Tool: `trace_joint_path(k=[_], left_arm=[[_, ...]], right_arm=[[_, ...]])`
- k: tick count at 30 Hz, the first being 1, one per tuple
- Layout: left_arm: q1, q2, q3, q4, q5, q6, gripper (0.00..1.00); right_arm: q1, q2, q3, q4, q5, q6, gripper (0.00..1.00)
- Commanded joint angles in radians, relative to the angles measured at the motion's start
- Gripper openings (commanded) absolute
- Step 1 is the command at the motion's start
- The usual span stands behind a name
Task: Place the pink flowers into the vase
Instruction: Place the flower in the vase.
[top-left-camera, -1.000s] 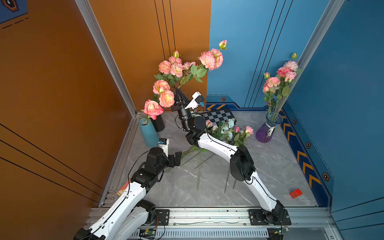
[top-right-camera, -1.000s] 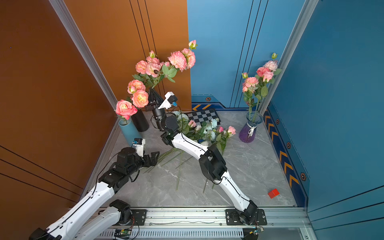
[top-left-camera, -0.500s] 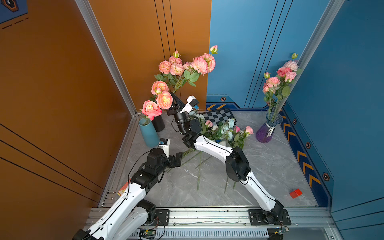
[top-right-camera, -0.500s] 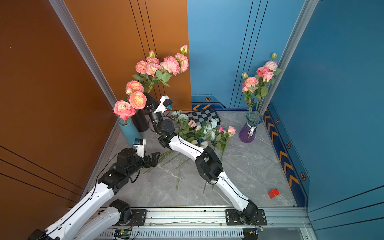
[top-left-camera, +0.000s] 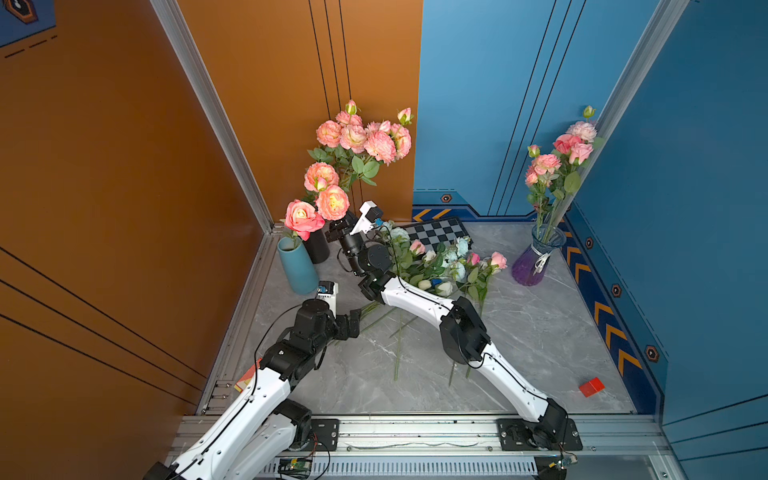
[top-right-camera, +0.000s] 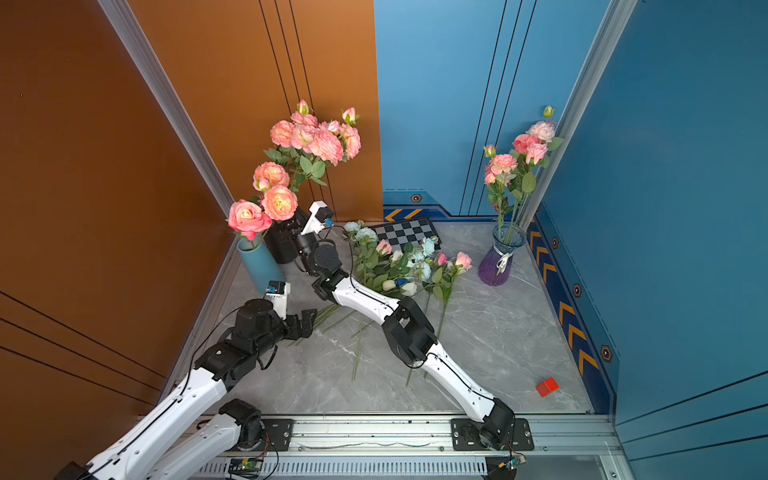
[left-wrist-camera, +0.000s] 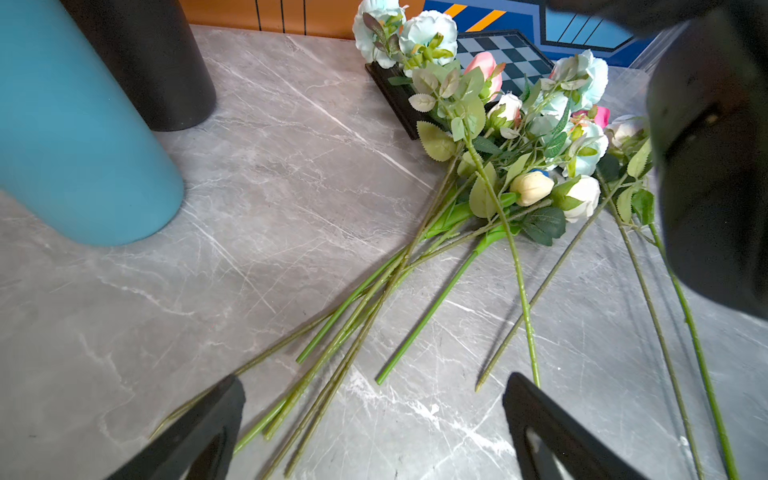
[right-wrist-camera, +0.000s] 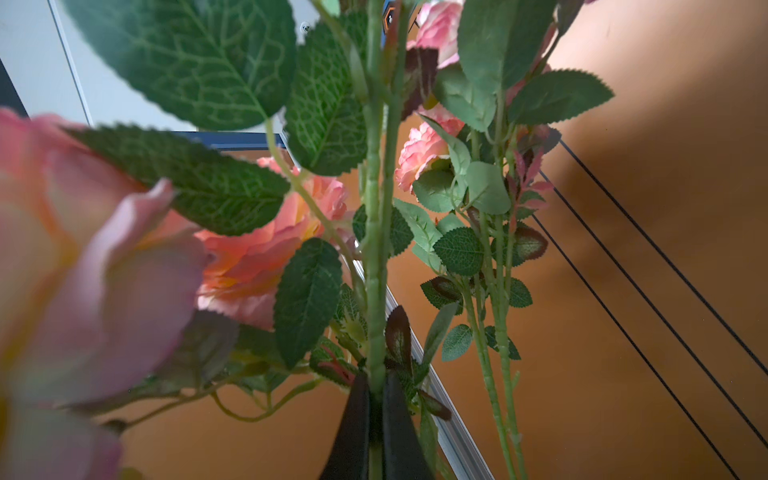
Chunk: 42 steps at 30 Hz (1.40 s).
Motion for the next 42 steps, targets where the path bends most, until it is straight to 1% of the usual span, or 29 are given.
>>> trace_joint_path(k=[1, 9, 15, 34, 42], left_arm=[[-0.011, -0.018, -0.001, -0.035, -0.05, 0.009, 0.98], [-0.016, -0.016, 0.0, -0.038, -0.066, 0.012, 0.99], [-0.016, -0.016, 0.0, -0.039, -0.075, 0.013, 0.99], [-0.017, -0.005, 0.002, -0.036, -0.092, 0.02, 0.99], [-0.017, -0.002, 0.002, -0.032, -0.089, 0.019, 0.98]], right_arm=[[0.011, 0.041, 0.061, -0.028, -0.025, -0.016, 0.0], [0.019, 0.081, 0.089, -0.07, -0.044, 0.014, 0.0], [0.028, 0.129, 0.154, -0.125, -0.066, 0.04, 0.0], [0.035, 0.19, 0.161, -0.187, -0.071, 0.084, 0.0], [0.037, 0.173, 0.161, -0.191, -0.094, 0.077, 0.0]])
